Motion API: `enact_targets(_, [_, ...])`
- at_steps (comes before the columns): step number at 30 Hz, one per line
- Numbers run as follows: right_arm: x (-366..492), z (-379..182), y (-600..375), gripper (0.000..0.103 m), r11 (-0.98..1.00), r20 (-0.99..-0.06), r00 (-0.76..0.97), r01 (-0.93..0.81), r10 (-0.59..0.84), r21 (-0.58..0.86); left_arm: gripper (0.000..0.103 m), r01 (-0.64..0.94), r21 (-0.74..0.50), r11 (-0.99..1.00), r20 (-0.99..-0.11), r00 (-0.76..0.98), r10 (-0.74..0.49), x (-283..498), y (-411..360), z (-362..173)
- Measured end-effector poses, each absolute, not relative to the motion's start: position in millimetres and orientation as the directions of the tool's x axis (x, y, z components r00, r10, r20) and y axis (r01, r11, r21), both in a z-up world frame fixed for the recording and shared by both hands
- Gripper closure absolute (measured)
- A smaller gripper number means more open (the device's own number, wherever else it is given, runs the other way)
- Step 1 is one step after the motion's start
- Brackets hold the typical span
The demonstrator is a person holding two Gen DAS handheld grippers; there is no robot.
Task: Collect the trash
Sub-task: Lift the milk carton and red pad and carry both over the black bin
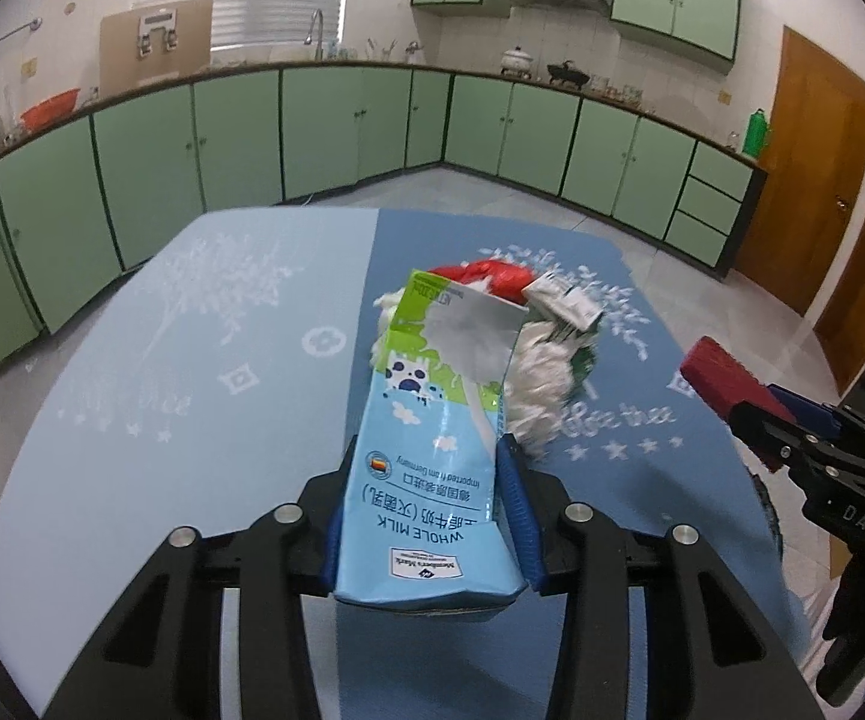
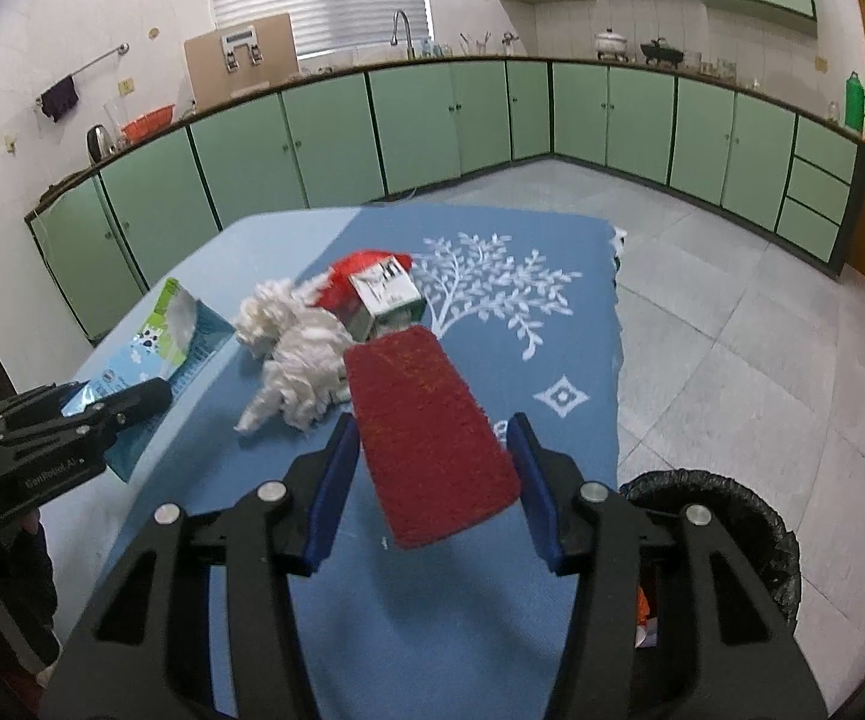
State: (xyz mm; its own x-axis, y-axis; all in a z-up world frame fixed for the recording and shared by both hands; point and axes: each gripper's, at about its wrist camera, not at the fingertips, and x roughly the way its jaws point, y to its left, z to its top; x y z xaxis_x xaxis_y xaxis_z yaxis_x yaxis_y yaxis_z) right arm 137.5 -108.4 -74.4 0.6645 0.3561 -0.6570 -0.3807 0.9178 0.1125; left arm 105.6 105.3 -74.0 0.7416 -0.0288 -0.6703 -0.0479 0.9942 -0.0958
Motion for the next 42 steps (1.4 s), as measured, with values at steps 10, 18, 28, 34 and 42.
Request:
enact_targets(10, [121.7,-49.7,-127.2,0.054,0.928,-0.613,0.707,-0.351,0.352,0.128,0.06,0.014,-0.095,0.995,-0.626,0.777,-0.07,97.2,78.7,-52.1])
enact_targets(18, [109.6,-34.4,-151.0,0.054,0.945,-0.582,0.75,-0.306,0.313,0.114,0.06,0.086,-0.093,0.992,-0.599,0.791,-0.125,100.3,48.6,-39.4])
enact_targets(28, [95.9,-29.8,-212.2,0.054,0.981,-0.569,0.8,-0.165,0.192,0.098,0.06,0.241,-0.1,0.965,-0.592,0.765,-0.252,111.0,-13.0,-36.6])
enact_targets(34, [90.8,-33.4,-253.2,0.054,0.993,-0.566,0.817,-0.073,0.112,0.092,0.06,0.329,-0.097,0.939,-0.581,0.748,-0.322,119.7,-56.8,-35.9])
enact_targets(42, [82.6,-39.9,-293.5,0.054,0.996,-0.558,0.829,0.008,0.042,0.086,0.06,0.424,-0.095,0.901,-0.565,0.722,-0.399,130.2,-110.6,-33.2])
